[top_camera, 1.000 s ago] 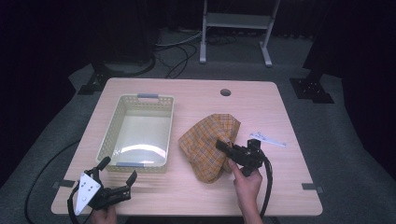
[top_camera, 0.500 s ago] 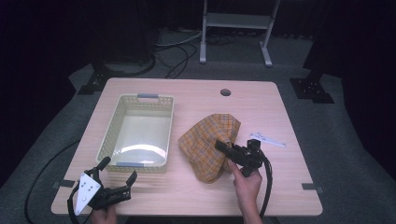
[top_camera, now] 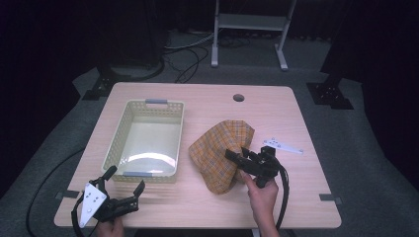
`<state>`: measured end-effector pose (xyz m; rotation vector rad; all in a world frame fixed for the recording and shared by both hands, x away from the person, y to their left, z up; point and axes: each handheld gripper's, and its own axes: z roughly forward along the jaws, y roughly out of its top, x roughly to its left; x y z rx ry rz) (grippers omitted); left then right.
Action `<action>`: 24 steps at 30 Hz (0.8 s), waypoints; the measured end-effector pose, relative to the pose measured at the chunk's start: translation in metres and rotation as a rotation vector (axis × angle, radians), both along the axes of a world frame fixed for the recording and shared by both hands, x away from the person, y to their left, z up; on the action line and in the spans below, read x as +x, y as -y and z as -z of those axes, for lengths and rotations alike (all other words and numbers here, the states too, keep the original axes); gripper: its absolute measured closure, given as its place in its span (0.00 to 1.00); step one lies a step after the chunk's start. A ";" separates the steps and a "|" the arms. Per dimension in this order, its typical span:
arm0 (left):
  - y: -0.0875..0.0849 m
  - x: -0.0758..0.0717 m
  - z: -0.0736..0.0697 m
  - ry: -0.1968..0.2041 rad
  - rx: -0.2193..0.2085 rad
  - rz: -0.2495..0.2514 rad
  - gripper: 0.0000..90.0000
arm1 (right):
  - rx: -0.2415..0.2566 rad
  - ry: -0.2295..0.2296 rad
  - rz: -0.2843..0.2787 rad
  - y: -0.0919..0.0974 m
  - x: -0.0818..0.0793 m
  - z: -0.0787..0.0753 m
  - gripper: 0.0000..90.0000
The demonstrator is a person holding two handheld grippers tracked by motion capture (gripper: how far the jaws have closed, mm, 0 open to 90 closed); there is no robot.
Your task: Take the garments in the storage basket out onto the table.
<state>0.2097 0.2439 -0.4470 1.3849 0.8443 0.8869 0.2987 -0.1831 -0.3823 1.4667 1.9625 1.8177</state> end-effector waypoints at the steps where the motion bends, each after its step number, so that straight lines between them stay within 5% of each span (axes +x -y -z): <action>1: 0.000 0.000 0.000 0.000 0.000 0.000 0.00 | 0.000 0.000 0.000 0.000 0.000 0.000 0.42; 11: 0.000 0.000 0.000 0.000 0.000 0.000 0.00 | 0.009 0.018 -0.041 0.002 -0.001 -0.003 0.24; 17: 0.000 0.000 0.000 0.000 -0.001 0.000 0.00 | 0.010 0.068 -0.064 0.004 -0.004 -0.007 0.14; 24: 0.000 0.000 0.000 0.000 -0.001 0.000 0.00 | 0.028 0.105 -0.101 0.010 -0.008 -0.012 0.13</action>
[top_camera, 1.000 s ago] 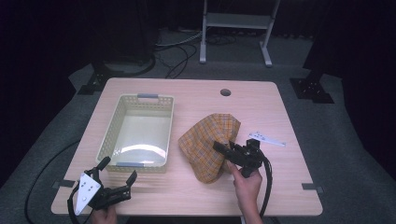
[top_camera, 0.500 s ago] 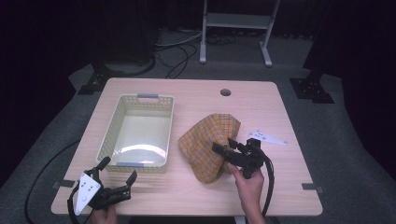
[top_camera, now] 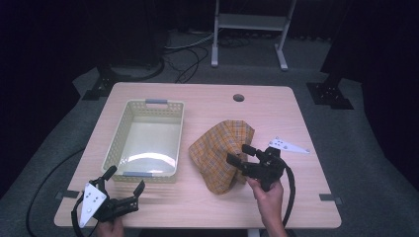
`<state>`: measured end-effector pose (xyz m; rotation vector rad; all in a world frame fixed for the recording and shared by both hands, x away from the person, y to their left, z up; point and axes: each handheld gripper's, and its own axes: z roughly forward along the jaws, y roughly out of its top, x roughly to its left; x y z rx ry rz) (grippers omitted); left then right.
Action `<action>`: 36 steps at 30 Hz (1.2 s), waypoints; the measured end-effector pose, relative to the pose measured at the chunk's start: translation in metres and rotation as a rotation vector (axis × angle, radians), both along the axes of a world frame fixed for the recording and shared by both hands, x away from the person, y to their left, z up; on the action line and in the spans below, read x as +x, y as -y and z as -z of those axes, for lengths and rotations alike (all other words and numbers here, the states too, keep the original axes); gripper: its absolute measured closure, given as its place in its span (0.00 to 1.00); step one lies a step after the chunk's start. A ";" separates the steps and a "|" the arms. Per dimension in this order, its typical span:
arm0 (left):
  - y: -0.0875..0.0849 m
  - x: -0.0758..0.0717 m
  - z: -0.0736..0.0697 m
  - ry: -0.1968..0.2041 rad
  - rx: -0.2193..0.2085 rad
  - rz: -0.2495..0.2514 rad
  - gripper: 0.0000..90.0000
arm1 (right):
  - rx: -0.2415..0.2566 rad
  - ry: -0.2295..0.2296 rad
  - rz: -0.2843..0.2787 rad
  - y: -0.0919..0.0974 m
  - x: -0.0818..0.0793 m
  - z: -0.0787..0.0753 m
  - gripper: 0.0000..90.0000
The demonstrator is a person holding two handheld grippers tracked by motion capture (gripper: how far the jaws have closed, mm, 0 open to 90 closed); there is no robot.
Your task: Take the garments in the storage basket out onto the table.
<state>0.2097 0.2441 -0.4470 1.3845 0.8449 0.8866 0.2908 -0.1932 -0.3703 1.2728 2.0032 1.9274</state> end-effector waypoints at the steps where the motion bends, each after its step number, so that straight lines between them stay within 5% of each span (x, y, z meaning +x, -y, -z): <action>1: 0.000 0.000 0.000 0.000 0.000 0.000 0.00 | -0.001 0.001 -0.002 0.001 -0.001 -0.001 0.13; 12: 0.000 0.001 0.000 0.000 0.000 -0.001 0.00 | -0.010 0.002 -0.012 0.013 -0.005 -0.002 0.09; 36: 0.000 0.000 0.000 0.001 0.000 -0.001 0.00 | -0.046 -0.042 0.077 0.061 -0.024 0.008 0.09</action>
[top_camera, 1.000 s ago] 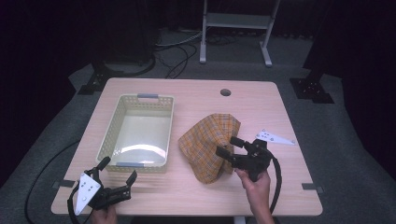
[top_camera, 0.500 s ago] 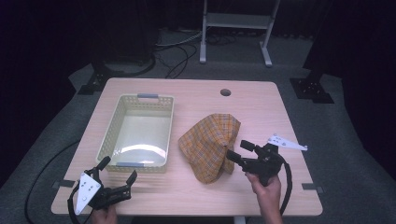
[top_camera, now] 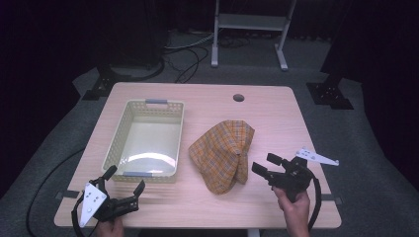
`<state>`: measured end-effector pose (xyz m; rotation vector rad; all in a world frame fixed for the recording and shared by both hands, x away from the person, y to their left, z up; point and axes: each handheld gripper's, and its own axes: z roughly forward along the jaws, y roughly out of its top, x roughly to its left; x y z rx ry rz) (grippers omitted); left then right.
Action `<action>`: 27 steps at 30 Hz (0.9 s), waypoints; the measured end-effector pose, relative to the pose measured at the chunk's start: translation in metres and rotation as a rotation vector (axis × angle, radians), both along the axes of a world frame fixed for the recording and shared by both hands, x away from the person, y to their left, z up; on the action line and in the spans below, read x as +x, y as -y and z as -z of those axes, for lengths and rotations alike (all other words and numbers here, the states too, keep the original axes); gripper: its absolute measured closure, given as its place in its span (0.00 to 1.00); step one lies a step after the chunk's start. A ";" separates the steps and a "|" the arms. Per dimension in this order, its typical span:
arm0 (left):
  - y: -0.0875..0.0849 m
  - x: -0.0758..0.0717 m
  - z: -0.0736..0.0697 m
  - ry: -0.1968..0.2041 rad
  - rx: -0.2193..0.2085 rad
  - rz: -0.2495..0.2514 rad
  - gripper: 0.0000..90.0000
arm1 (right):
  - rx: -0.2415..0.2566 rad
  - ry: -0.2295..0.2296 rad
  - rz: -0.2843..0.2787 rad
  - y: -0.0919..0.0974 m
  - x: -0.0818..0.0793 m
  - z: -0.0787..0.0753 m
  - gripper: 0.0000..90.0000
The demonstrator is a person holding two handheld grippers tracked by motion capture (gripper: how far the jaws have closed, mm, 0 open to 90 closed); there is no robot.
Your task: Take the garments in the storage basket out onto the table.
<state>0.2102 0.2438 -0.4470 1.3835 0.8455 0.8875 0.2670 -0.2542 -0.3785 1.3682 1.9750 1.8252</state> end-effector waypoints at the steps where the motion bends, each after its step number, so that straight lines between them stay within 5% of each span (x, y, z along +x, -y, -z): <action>1: 0.000 0.000 0.000 0.000 0.000 0.000 0.00 | -0.003 0.000 0.003 0.001 0.000 0.001 0.09; 27: 0.000 0.000 0.000 0.000 0.001 0.000 0.00 | -0.050 -0.032 0.038 0.025 -0.012 0.011 0.09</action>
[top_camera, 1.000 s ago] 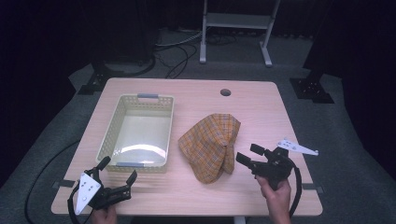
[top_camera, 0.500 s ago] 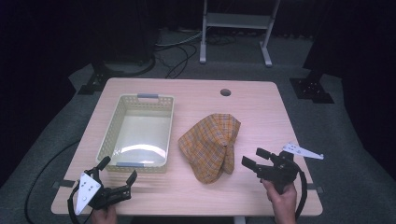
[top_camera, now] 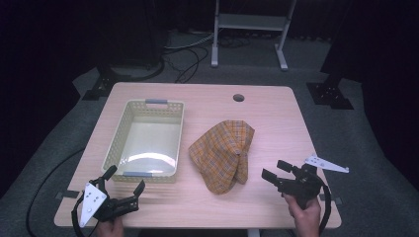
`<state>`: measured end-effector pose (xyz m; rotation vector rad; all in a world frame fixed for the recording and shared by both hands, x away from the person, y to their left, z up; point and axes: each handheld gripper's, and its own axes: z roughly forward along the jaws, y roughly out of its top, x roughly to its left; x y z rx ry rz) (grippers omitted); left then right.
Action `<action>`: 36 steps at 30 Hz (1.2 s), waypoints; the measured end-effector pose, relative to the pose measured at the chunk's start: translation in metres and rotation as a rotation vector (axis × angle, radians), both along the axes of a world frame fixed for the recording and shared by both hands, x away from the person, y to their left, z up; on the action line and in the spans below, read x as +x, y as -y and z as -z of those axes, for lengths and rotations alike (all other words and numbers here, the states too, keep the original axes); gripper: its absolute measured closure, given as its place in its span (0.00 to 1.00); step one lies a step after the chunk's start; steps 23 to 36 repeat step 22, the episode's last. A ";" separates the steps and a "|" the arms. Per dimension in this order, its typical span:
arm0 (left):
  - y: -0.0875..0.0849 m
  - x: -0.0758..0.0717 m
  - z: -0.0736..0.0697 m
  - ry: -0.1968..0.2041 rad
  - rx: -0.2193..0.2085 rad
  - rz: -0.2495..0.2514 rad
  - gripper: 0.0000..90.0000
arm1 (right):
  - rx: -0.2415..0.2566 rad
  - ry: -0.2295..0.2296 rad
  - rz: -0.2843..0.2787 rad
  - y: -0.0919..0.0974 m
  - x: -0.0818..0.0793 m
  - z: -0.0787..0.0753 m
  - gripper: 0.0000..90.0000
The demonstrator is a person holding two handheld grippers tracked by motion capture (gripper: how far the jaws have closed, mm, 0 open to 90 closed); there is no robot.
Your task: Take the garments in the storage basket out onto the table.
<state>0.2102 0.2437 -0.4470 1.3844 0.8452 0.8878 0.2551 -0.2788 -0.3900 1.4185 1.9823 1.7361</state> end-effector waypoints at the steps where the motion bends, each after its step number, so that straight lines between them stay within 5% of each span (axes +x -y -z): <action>1: 0.000 0.000 0.000 0.000 -0.001 0.000 0.00 | 0.001 -0.003 0.003 0.001 -0.001 0.000 0.09; 36: 0.000 0.000 0.000 -0.001 0.000 0.000 0.00 | -0.017 -0.023 0.032 0.017 -0.008 0.009 0.09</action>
